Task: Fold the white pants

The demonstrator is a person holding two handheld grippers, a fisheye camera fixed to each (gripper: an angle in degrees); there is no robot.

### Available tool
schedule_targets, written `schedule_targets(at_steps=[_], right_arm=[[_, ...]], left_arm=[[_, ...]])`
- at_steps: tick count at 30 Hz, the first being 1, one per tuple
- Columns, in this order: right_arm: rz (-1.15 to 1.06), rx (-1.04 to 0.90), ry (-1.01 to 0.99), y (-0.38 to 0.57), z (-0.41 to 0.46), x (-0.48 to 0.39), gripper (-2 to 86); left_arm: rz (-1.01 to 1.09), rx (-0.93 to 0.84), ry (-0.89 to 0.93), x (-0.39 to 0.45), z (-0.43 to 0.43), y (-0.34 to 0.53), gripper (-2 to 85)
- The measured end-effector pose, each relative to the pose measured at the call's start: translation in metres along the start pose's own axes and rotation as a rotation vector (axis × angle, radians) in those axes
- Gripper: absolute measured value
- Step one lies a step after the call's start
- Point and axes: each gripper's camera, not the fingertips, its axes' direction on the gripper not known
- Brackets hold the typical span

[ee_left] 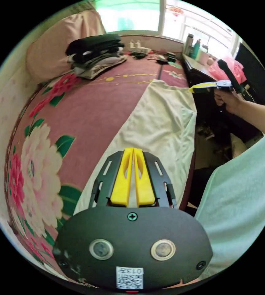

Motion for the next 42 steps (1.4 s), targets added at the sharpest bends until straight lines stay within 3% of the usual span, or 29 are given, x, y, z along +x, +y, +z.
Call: schedule_targets(at_steps=[4, 7, 8, 9, 11, 17, 23, 26, 27, 29, 35, 39, 41, 42], right_arm=[[-0.026, 0.003, -0.034, -0.007, 0.03, 0.035, 0.4], [-0.055, -0.151, 0.008, -0.007, 0.076, 0.061, 0.5], [-0.034, -0.107, -0.033, -0.001, 0.08, 0.076, 0.7], [0.0, -0.095, -0.074, 0.002, 0.083, 0.092, 0.9], [0.02, -0.106, -0.078, 0.002, 0.082, 0.106, 1.5], [0.054, 0.061, -0.154, 0.033, 0.05, 0.16, 8.9], [0.053, -0.02, -0.267, 0.028, 0.081, 0.204, 10.3], [0.028, -0.032, -0.252, 0.02, 0.098, 0.207, 10.7], [0.024, -0.06, -0.261, 0.016, 0.108, 0.207, 10.6], [0.013, -0.095, -0.246, 0.012, 0.122, 0.206, 10.3], [0.02, -0.11, -0.243, 0.0, 0.128, 0.201, 8.6], [0.029, -0.13, -0.208, -0.013, 0.138, 0.188, 7.8], [0.022, -0.145, -0.201, -0.021, 0.14, 0.184, 6.7], [0.018, -0.163, -0.199, -0.027, 0.142, 0.181, 4.7]], left_arm=[[0.165, -0.007, 0.047, 0.022, 0.038, -0.08, -0.2], [0.24, -0.11, 0.068, 0.03, 0.082, -0.125, -0.2], [0.272, -0.184, 0.068, 0.032, 0.101, -0.136, -0.2], [0.304, -0.128, 0.068, 0.029, 0.098, -0.142, -0.2], [0.271, -0.186, 0.121, 0.019, 0.098, -0.156, 0.0], [0.16, 0.064, 0.141, -0.018, 0.053, -0.193, 2.7], [0.285, -0.015, 0.169, -0.013, 0.078, -0.259, 6.0], [0.343, -0.21, 0.033, -0.011, 0.111, -0.261, 4.3], [0.303, -0.105, 0.062, -0.022, 0.103, -0.255, 3.7], [0.219, -0.155, 0.116, -0.037, 0.102, -0.254, 3.3], [0.246, 0.029, 0.088, -0.047, 0.065, -0.237, 7.1], [0.228, -0.07, 0.112, -0.057, 0.093, -0.258, 9.6], [0.215, -0.19, 0.14, -0.065, 0.115, -0.262, 8.5], [0.219, -0.152, 0.147, -0.071, 0.114, -0.26, 5.8]])
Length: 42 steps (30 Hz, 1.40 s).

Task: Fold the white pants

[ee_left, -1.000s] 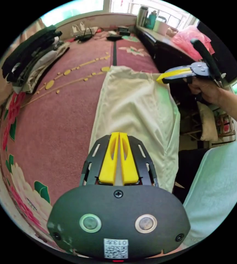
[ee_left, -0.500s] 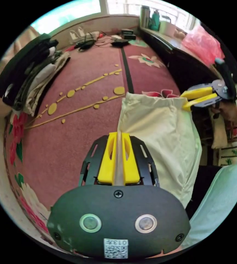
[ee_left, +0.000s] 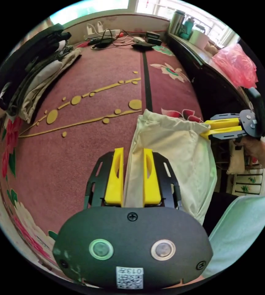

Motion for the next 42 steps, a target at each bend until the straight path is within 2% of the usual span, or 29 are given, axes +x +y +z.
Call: schedule_targets(at_steps=[4, 7, 10, 14, 18, 21, 25, 30, 34, 38, 41, 42], right_arm=[[-0.029, -0.057, -0.013, -0.024, 0.003, -0.017, 2.5], [-0.055, -0.006, -0.04, -0.033, -0.016, -0.035, 2.0], [-0.124, 0.163, -0.218, -0.03, -0.063, -0.058, 1.7], [-0.336, 0.309, -0.386, -0.028, -0.124, -0.136, 1.7], [-0.618, 0.279, -0.51, -0.032, -0.143, -0.265, 1.8], [-0.795, 0.213, -0.532, -0.031, -0.119, -0.37, 1.9], [-0.912, 0.134, -0.552, -0.026, -0.063, -0.484, 2.0], [-1.081, 0.008, -0.41, -0.017, 0.04, -0.634, 2.7], [-1.095, -0.116, -0.294, -0.021, 0.097, -0.696, 4.4], [-1.019, -0.196, -0.395, -0.049, 0.094, -0.723, 5.7], [-0.994, -0.1, -0.457, -0.076, 0.047, -0.722, 3.4], [-0.961, -0.014, -0.387, -0.09, 0.029, -0.714, 2.6]], left_arm=[[0.082, -0.031, 0.078, -0.012, -0.002, 0.006, 1.7], [0.037, 0.103, 0.165, -0.034, -0.032, 0.032, 0.9], [0.026, 0.302, 0.24, -0.054, -0.076, 0.081, 0.5], [0.02, 0.507, 0.207, -0.067, -0.138, 0.173, 0.4], [-0.052, 0.592, 0.189, -0.076, -0.169, 0.277, 0.2], [-0.139, 0.582, 0.161, -0.08, -0.17, 0.348, 0.1], [-0.264, 0.551, 0.137, -0.087, -0.157, 0.422, 0.0], [-0.444, 0.324, 0.134, -0.104, -0.104, 0.506, -0.2], [-0.612, 0.229, 0.107, -0.11, -0.089, 0.56, -0.2], [-0.767, 0.28, 0.008, -0.104, -0.11, 0.609, -0.2], [-0.734, 0.347, -0.074, -0.082, -0.128, 0.608, -0.3], [-0.661, 0.357, -0.074, -0.07, -0.13, 0.595, -0.2]])
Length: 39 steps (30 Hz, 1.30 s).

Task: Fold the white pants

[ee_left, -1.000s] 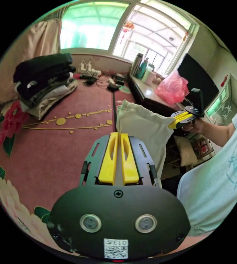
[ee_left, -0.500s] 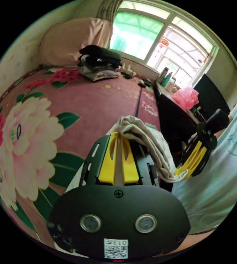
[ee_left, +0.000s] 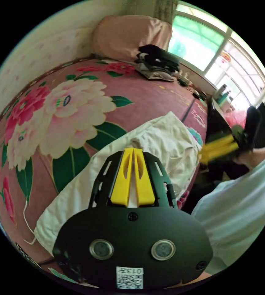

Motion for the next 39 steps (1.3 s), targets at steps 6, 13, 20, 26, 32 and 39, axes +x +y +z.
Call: schedule_targets(at_steps=[6, 13, 20, 26, 32, 39], right_arm=[[0.224, -0.085, 0.299, -0.031, -0.024, 0.12, 0.5], [0.264, -0.285, 0.169, -0.097, 0.051, 0.208, 0.1], [0.188, -0.125, 0.144, -0.161, 0.0, 0.173, 0.1], [-0.072, -0.185, 0.075, -0.212, 0.049, 0.089, 0.1], [-0.197, -0.304, 0.027, -0.293, 0.11, 0.052, 1.2], [-0.524, -0.15, -0.013, -0.393, 0.141, -0.011, 7.0]], left_arm=[[0.303, -0.199, -0.042, 0.091, 0.06, -0.006, -0.3], [0.095, -0.271, 0.043, 0.044, 0.091, 0.023, -0.4], [-0.013, -0.245, -0.099, 0.036, 0.053, 0.053, -0.3], [-0.035, -0.35, -0.151, 0.045, 0.072, 0.088, -0.2], [-0.284, -0.282, -0.106, 0.015, 0.059, 0.127, 1.2], [-0.375, -0.247, -0.157, 0.01, 0.051, 0.172, 7.3]])
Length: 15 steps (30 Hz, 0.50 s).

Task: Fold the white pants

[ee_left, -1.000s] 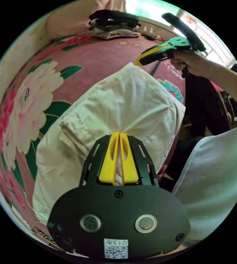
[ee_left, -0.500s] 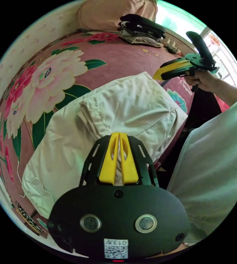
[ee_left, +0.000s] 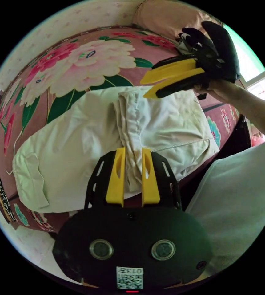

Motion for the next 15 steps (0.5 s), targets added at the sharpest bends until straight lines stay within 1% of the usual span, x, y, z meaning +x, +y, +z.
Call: schedule_targets(at_steps=[1, 3, 5, 7, 8, 9, 10, 12, 13, 14, 15], right_arm=[[-0.014, -0.025, -0.02, -0.009, 0.011, 0.001, 6.9], [-0.079, -0.165, -0.065, -0.04, 0.057, -0.002, 3.7], [-0.115, -0.25, -0.029, -0.06, 0.075, -0.01, 2.9], [-0.107, -0.219, 0.006, -0.079, 0.071, -0.014, 2.8], [-0.089, -0.17, 0.01, -0.088, 0.067, -0.015, 2.9], [-0.068, -0.154, -0.013, -0.095, 0.071, -0.015, 3.3], [-0.059, -0.161, -0.03, -0.098, 0.077, -0.014, 3.6], [-0.045, -0.217, -0.047, -0.108, 0.104, -0.013, 5.0], [-0.04, -0.196, -0.048, -0.11, 0.103, -0.011, 5.4], [-0.018, -0.227, -0.069, -0.118, 0.102, -0.007, 6.2], [0.01, -0.237, -0.093, -0.126, 0.094, -0.001, 6.9]], left_arm=[[-0.011, -0.015, 0.004, -0.002, 0.005, 0.001, 7.2], [-0.007, -0.051, -0.019, -0.006, 0.02, 0.007, 5.0], [-0.021, -0.052, -0.03, -0.01, 0.017, 0.01, 3.5], [-0.024, -0.016, -0.114, -0.013, 0.01, 0.02, 2.9], [-0.012, 0.007, -0.153, -0.016, 0.012, 0.031, 2.7], [-0.017, 0.007, -0.144, -0.024, 0.021, 0.043, 2.7], [-0.031, 0.013, -0.122, -0.029, 0.026, 0.048, 2.7], [-0.142, 0.07, 0.013, -0.056, 0.033, 0.066, 2.3], [-0.17, 0.073, 0.051, -0.063, 0.033, 0.07, 2.1], [-0.21, 0.094, 0.114, -0.075, 0.03, 0.078, 1.8], [-0.237, 0.144, 0.143, -0.084, 0.022, 0.092, 1.6]])
